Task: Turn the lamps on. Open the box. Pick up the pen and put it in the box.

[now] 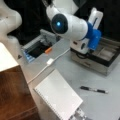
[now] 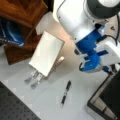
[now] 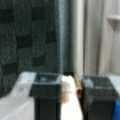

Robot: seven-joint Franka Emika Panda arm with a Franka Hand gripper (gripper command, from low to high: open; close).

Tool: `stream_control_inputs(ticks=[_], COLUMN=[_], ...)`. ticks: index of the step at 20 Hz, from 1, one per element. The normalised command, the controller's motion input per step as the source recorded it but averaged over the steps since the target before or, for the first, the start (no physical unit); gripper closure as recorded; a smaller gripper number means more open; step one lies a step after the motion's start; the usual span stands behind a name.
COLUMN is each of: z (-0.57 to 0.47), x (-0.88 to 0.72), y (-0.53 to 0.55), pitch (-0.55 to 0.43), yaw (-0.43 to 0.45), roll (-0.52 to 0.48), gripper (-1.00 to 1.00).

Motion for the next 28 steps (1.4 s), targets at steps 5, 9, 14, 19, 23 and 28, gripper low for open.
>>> stream_control_inputs(ticks=[5,9,14,19,23,28], z=[0.22,0.22,0.19,0.13,0.12,0.09], x=[0.13,0.14,0.16,0.20,0.26,0.33], y=[0.52,0.61,0.50,0.24,0.12,0.21], pitch=[0.071,0.093,0.095,0.098,0.104,0.117], yaw=[0.350,0.271,0.217,0.145,0.115,0.071], roll=[-0.123,-0.123,-0.117,-0.106,-0.106,-0.115], gripper=[1.00,1.00,1.00,1.00,-1.00,-1.00])
